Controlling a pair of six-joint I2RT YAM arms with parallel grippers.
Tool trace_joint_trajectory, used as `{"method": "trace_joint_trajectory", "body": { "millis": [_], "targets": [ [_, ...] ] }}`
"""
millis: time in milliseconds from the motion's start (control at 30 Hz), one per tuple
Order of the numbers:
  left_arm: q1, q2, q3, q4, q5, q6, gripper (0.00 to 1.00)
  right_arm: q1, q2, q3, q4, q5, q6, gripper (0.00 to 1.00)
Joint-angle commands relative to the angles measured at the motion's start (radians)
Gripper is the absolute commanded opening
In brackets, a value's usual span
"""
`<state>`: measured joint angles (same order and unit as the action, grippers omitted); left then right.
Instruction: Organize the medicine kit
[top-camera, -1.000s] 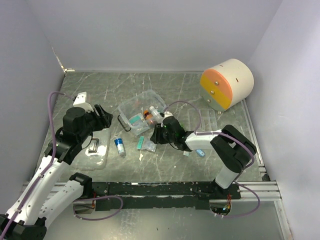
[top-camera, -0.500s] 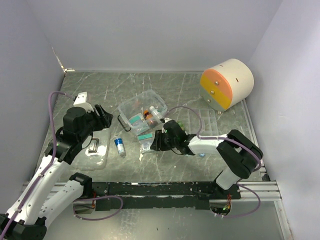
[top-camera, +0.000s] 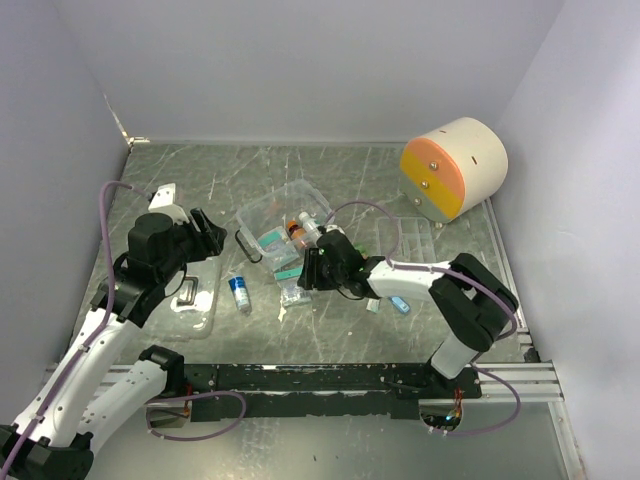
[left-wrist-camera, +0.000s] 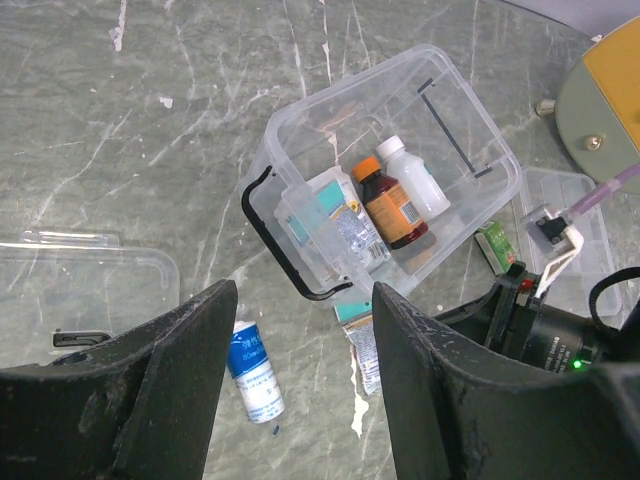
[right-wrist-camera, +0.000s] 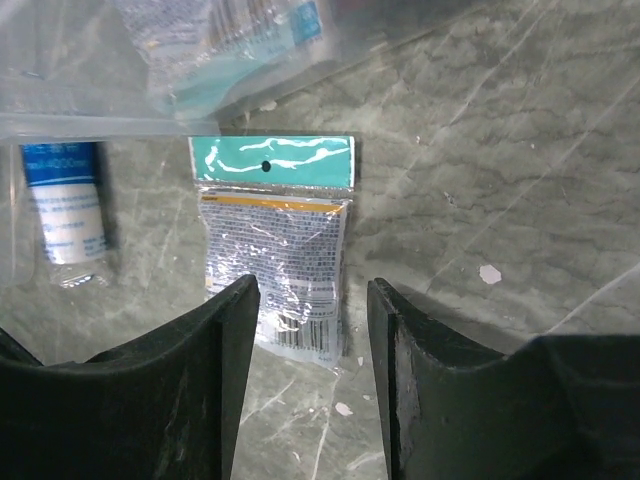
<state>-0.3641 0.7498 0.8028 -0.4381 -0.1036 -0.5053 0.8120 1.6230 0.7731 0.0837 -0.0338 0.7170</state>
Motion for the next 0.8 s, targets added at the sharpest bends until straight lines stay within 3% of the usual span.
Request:
{"method": "trace_joint_trajectory", "body": {
  "millis": [0,267,433,767],
  "targets": [
    [0.004,-0.007,0.018,0.017,0.02,-0.006,0.67,0.012,0.044,0.032,-0.03,0.014,0.022,0.47],
    [0.004,-0.013,0.021,0.013,0.027,-0.001,0.68,0.027,0.074,0.034,-0.02,-0.01,0.033,0.43],
    [0.004,-0.008,0.046,-0.002,0.062,-0.027,0.67,0.067,0.092,0.057,-0.069,0.064,0.045,0.37],
    [0.004,-0.03,0.046,-0.02,0.047,-0.032,0.68,0.076,0.045,0.007,-0.03,0.128,0.047,0.11]
  ]
}}
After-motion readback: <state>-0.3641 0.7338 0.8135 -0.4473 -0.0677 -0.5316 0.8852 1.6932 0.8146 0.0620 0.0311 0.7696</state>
